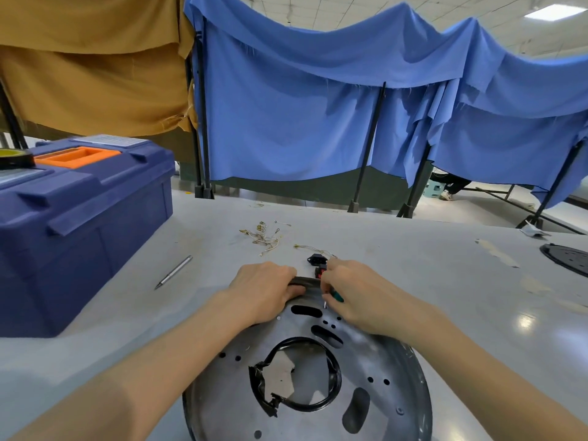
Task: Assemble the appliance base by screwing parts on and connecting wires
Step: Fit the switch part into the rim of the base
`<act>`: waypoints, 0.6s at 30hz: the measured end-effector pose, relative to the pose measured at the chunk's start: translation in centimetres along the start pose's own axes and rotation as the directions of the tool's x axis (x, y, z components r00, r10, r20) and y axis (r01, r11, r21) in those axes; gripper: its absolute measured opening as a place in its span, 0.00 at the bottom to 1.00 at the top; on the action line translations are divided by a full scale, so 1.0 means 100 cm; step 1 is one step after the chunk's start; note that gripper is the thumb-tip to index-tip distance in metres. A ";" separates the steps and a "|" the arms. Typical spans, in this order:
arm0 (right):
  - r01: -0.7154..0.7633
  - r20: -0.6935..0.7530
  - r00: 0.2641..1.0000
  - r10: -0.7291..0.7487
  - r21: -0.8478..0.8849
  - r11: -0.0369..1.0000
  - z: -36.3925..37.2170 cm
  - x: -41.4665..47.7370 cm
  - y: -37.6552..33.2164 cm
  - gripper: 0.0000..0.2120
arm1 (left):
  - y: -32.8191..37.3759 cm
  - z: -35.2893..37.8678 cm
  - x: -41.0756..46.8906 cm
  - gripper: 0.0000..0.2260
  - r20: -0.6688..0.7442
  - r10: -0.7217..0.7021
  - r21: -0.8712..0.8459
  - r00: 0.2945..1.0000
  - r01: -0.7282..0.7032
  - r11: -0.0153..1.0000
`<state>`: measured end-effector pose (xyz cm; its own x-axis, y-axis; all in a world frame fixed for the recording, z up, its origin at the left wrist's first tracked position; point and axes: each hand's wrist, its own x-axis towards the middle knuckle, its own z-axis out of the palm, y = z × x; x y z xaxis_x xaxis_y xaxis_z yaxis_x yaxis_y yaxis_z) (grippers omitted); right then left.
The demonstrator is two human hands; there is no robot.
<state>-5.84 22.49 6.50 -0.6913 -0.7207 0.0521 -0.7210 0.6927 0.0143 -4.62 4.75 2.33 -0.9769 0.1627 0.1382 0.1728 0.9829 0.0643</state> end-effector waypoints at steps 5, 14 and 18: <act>-0.004 0.076 0.997 0.003 0.007 1.000 -0.014 0.008 0.010 0.09 | 0.003 0.002 0.001 0.13 0.007 0.014 -0.003 1.000 -0.014 1.000; 0.008 0.082 0.997 -0.002 -0.068 0.998 -0.001 0.011 0.000 0.09 | 0.002 0.000 0.002 0.10 0.002 0.024 -0.027 1.000 -0.024 0.999; -0.081 0.035 0.996 0.084 -0.060 0.995 0.006 0.009 0.001 0.06 | 0.002 0.001 0.004 0.11 0.005 0.029 -0.023 1.000 -0.029 0.999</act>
<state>-6.54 21.88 5.92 -0.7504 -0.6607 0.0180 -0.6582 0.7496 0.0701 -4.98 5.06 2.31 -0.9722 0.1917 0.1348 0.2039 0.9754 0.0834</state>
